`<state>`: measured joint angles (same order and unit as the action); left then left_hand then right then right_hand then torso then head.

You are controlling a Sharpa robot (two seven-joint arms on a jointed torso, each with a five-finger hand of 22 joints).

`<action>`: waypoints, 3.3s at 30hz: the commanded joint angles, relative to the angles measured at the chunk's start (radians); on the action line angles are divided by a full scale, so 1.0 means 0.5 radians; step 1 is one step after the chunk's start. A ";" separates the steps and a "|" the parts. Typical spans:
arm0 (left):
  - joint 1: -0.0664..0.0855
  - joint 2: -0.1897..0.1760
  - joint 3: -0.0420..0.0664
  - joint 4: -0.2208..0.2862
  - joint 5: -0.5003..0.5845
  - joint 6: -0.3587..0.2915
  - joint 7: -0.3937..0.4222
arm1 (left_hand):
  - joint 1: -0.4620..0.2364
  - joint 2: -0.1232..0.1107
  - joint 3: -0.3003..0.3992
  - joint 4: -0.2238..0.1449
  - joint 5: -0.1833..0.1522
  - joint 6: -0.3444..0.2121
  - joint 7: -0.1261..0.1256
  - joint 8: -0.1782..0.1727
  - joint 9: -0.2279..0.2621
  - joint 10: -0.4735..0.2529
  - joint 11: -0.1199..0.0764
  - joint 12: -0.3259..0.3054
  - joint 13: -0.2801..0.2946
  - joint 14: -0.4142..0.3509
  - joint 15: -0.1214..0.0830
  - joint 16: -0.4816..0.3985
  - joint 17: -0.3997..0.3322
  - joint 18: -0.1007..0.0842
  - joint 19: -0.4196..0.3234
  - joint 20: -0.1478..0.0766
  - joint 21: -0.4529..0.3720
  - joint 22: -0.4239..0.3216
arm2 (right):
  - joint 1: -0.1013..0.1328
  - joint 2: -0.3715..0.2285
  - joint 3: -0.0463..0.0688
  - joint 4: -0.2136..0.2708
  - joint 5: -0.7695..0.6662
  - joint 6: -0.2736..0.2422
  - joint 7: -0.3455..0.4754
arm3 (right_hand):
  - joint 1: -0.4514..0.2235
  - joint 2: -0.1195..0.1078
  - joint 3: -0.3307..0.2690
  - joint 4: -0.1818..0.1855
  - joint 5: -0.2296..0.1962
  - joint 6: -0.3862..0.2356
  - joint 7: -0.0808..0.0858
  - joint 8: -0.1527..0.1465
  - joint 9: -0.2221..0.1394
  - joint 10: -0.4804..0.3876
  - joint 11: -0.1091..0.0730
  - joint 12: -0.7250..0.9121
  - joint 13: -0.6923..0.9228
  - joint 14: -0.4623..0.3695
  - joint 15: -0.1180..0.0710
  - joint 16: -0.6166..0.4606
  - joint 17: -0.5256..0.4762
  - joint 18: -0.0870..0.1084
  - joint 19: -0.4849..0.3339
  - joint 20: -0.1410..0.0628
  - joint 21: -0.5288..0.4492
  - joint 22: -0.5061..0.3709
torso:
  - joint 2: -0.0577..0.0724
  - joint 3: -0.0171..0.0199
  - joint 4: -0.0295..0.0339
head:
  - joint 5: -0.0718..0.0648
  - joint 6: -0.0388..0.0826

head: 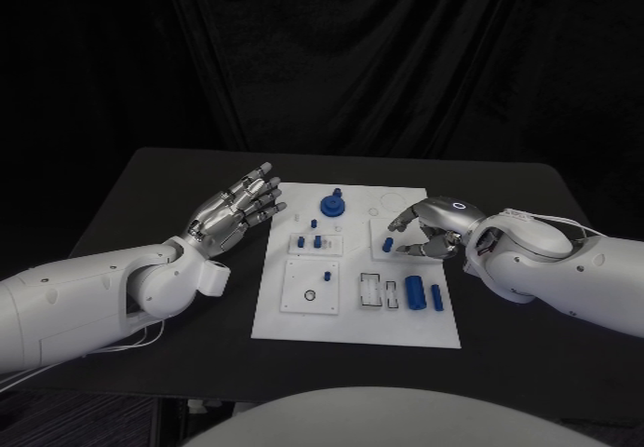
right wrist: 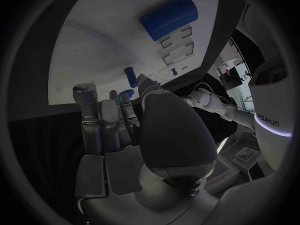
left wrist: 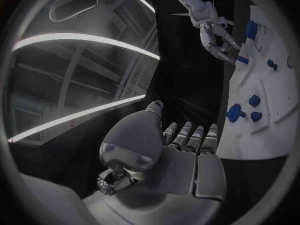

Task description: Assemble the parts on the task board

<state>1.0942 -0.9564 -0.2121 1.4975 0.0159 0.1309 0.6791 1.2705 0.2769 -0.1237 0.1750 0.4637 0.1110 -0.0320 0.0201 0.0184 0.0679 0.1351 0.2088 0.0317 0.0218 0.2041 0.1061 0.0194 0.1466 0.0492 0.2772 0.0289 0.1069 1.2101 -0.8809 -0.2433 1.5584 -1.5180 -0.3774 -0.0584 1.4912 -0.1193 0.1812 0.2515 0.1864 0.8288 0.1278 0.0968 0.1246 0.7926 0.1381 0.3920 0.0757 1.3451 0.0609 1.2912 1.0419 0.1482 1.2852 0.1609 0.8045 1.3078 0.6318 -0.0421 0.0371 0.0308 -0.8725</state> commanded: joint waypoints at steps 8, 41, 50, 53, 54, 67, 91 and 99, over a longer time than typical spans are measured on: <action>-0.005 -0.002 0.001 0.007 0.005 0.038 0.196 | -0.003 0.014 0.013 -0.019 0.004 0.058 0.079 0.007 0.009 0.012 0.079 0.041 0.007 0.011 0.037 0.034 0.006 -0.008 0.008 0.028 0.002 -0.008 | -0.018 0.063 0.002 -0.060 0.004 -0.012 0.019 | 0.074 0.013 0.034 -0.064 0.113 0.018 0.008 -0.013 -0.010 0.071 -0.008 0.020 0.005 0.013 -0.018 0.012 0.003 -0.026 0.023 -0.015 0.014 0.169 | 0.000 -0.0003 0.003 | -0.001 0.000; -0.009 -0.010 0.001 0.019 0.005 0.068 0.162 | 0.004 0.013 0.040 -0.021 0.011 0.192 0.185 0.038 0.027 0.035 0.127 0.106 0.014 0.037 0.071 0.088 0.013 -0.037 0.068 0.033 0.026 0.017 | -0.043 0.136 0.004 -0.112 -0.034 -0.006 0.027 | 0.137 -0.026 0.241 -0.117 0.242 0.334 0.048 0.104 0.116 0.466 -0.090 -0.072 -0.007 0.054 -0.091 0.019 0.025 -0.039 0.068 -0.085 0.096 0.188 | -0.001 -0.0018 0.001 | 0.012 0.000; -0.011 -0.007 0.001 0.016 0.005 0.071 0.154 | 0.004 0.013 0.042 -0.021 0.011 0.203 0.194 0.042 0.028 0.036 0.128 0.110 0.014 0.040 0.074 0.094 0.014 -0.040 0.076 0.033 0.030 0.022 | -0.028 0.100 0.011 -0.046 -0.043 -0.044 0.028 | 0.130 -0.023 0.268 -0.146 0.244 0.439 0.018 0.159 0.185 0.552 -0.115 -0.104 -0.005 0.056 -0.111 0.013 0.021 -0.040 0.070 -0.102 0.111 0.191 | -0.001 -0.0015 0.002 | 0.023 0.000; -0.011 -0.006 0.001 0.015 0.005 0.071 0.149 | 0.005 0.013 0.043 -0.021 0.011 0.207 0.197 0.043 0.029 0.036 0.128 0.113 0.014 0.041 0.075 0.095 0.014 -0.041 0.078 0.033 0.030 0.022 | -0.002 0.081 0.013 -0.011 -0.044 -0.045 0.016 | 0.106 -0.019 0.262 -0.150 0.221 0.495 -0.004 0.196 0.234 0.600 -0.132 -0.123 -0.003 0.061 -0.126 0.010 0.021 -0.041 0.074 -0.112 0.121 0.192 | -0.002 -0.0009 0.003 | 0.024 0.000; -0.011 -0.006 0.001 0.015 0.005 0.071 0.147 | 0.005 0.013 0.044 -0.021 0.011 0.211 0.200 0.044 0.029 0.036 0.128 0.113 0.014 0.042 0.076 0.096 0.014 -0.042 0.080 0.033 0.031 0.023 | 0.009 0.075 0.013 -0.001 -0.044 -0.044 0.011 | 0.104 -0.018 0.262 -0.150 0.219 0.498 -0.006 0.199 0.239 0.604 -0.134 -0.126 -0.003 0.061 -0.126 0.008 0.019 -0.041 0.074 -0.114 0.121 0.192 | -0.001 -0.0011 0.003 | 0.024 0.000; -0.014 0.006 0.001 0.002 0.005 0.074 0.131 | 0.010 0.012 0.050 -0.027 0.020 0.230 0.217 0.050 0.031 0.040 0.132 0.124 0.015 0.047 0.081 0.106 0.016 -0.048 0.089 0.033 0.035 0.024 | 0.179 -0.022 0.014 0.243 -0.081 0.012 -0.071 | 0.076 -0.005 0.251 -0.155 0.172 0.534 -0.030 0.239 0.330 0.675 -0.155 -0.175 -0.002 0.067 -0.143 -0.005 0.011 -0.042 0.077 -0.130 0.119 0.190 | -0.004 -0.0055 0.006 | 0.036 0.000; -0.026 0.004 0.001 0.003 0.005 0.064 0.127 | 0.013 0.011 0.053 -0.030 0.021 0.239 0.223 0.053 0.033 0.041 0.131 0.127 0.016 0.049 0.082 0.109 0.016 -0.051 0.094 0.032 0.037 0.026 | 0.101 0.398 0.004 0.297 -0.464 0.077 0.079 | 0.063 0.012 0.249 -0.172 0.123 0.536 -0.045 0.252 0.437 0.738 -0.170 -0.256 -0.001 0.237 -0.160 0.195 0.339 -0.109 0.253 -0.149 0.525 0.283 | -0.001 -0.0016 0.000 | 0.115 0.000; -0.026 0.013 0.001 -0.005 0.005 0.069 0.124 | 0.013 0.011 0.053 -0.030 0.021 0.239 0.223 0.053 0.033 0.041 0.131 0.127 0.016 0.049 0.082 0.109 0.016 -0.051 0.094 0.032 0.037 0.026 | 0.033 0.525 0.005 0.194 -0.511 0.060 0.117 | 0.064 0.012 0.250 -0.174 0.122 0.538 -0.045 0.253 0.441 0.742 -0.171 -0.259 -0.001 0.238 -0.162 0.196 0.340 -0.110 0.255 -0.150 0.531 0.284 | -0.001 -0.0021 0.005 | 0.116 0.000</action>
<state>1.0833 -0.9521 -0.2121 1.4950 0.0165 0.1534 0.6793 1.2707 0.2769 -0.1042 0.1614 0.4675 0.2236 0.0804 0.0425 0.0334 0.0860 0.1935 0.2671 0.0386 0.0469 0.2360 0.1545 0.0258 0.1311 0.0885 0.2949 0.0407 0.1184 1.2301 -0.6203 -0.2414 1.6594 -1.7380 -0.3372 -0.0228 1.5219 -0.1198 0.3064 0.1705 0.2539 1.0863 0.1108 0.2167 0.2318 1.1566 0.0549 0.2663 0.0743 1.4563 -0.0216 1.3840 1.2125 0.1090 1.4050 0.0871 1.0659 1.3073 0.6312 -0.0431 0.0381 0.0888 -0.8725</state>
